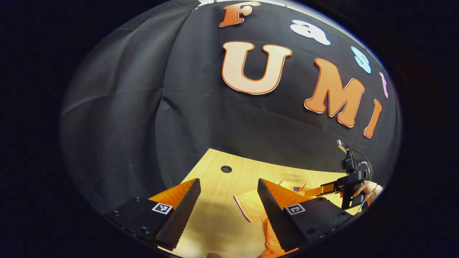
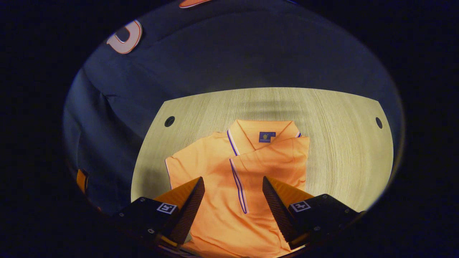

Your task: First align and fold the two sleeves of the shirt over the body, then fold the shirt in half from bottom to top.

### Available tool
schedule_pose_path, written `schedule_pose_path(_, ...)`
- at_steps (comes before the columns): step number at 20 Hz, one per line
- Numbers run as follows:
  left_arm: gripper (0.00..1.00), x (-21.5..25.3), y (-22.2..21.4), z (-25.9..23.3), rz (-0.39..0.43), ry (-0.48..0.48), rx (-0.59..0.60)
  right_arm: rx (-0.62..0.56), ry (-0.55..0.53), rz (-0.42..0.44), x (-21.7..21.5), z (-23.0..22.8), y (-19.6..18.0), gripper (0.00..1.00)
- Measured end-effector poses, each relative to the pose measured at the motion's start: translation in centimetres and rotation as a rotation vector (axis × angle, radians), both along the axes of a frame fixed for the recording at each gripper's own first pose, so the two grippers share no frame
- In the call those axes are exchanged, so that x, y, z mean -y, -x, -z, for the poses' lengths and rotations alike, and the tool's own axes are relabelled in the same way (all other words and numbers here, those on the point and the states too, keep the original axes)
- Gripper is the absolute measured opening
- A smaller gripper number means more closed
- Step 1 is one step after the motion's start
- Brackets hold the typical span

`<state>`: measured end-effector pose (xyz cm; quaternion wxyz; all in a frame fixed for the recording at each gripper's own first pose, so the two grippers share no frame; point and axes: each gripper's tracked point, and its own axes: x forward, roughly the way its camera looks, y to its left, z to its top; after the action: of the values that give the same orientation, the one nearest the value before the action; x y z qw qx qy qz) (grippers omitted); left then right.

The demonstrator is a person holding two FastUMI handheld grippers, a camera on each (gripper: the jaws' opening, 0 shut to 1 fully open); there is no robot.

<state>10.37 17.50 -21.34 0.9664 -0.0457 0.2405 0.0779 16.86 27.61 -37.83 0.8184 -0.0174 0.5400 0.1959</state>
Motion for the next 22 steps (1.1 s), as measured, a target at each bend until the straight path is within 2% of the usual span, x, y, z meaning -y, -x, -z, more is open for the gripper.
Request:
schedule_pose_path(6, 0.98, 1.2, -2.1, 2.8, 0.006, -0.006, -0.079, 0.191, 0.004, 0.059, 3.6, -5.6, -2.6, 0.99)
schedule_pose_path(10, 0.98, 2.1, -3.3, 6.3, 0.008, 0.03, -0.166, 0.283, -0.003, 0.085, 6.4, -9.9, -3.5, 0.99)
schedule_pose_path(16, 0.98, 4.3, -4.1, 12.8, 0.015, 0.084, -0.394, 0.385, -0.001, 0.146, 11.5, -15.0, -3.3, 0.99)
schedule_pose_path(19, 0.98, 5.4, -4.8, 15.8, 0.015, 0.106, -0.496, 0.398, -0.011, 0.151, 13.2, -16.4, -2.6, 0.99)
schedule_pose_path(22, 0.98, 6.3, -5.9, 18.5, 0.0, 0.175, -0.605, 0.395, -0.053, 0.154, 14.4, -17.6, -1.8, 0.98)
